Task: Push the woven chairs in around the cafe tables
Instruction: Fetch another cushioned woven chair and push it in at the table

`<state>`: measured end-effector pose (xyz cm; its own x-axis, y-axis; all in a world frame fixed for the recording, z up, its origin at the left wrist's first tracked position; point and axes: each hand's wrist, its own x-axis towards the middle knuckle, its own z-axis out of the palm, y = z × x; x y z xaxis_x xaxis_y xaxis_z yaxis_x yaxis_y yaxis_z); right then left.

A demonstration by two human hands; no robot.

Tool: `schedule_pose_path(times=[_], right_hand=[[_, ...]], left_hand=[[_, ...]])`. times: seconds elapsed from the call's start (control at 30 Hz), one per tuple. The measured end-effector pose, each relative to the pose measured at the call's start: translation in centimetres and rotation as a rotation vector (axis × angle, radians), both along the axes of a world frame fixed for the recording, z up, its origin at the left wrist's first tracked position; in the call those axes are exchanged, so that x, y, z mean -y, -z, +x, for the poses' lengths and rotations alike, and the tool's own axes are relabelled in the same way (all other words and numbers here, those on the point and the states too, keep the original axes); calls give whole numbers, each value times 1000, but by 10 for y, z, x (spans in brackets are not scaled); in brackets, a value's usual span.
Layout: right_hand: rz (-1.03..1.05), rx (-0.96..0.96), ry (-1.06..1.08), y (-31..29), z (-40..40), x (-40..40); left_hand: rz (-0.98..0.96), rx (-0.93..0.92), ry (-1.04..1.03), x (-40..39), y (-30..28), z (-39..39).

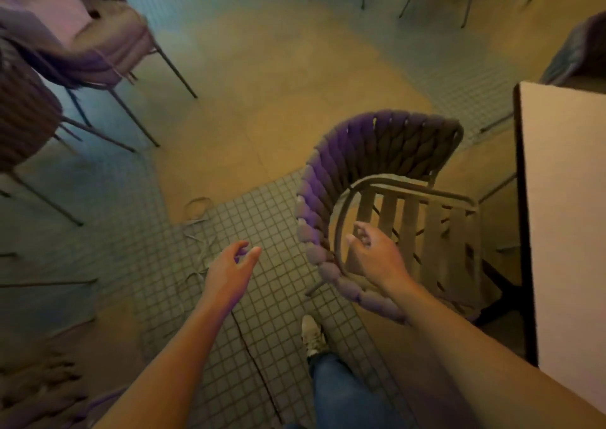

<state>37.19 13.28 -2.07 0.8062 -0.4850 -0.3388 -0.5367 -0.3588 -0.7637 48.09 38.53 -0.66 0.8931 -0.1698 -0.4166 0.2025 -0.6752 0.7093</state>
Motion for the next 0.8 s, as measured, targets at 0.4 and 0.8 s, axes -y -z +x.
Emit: schedule_pose_path(times=[0.4, 0.8], right_hand=[[52, 72, 111, -3, 295, 55], [72, -55, 483, -1, 458, 182]], left_hand=[[379, 171, 279, 38, -20, 291], [292, 237, 608, 223, -27, 586]])
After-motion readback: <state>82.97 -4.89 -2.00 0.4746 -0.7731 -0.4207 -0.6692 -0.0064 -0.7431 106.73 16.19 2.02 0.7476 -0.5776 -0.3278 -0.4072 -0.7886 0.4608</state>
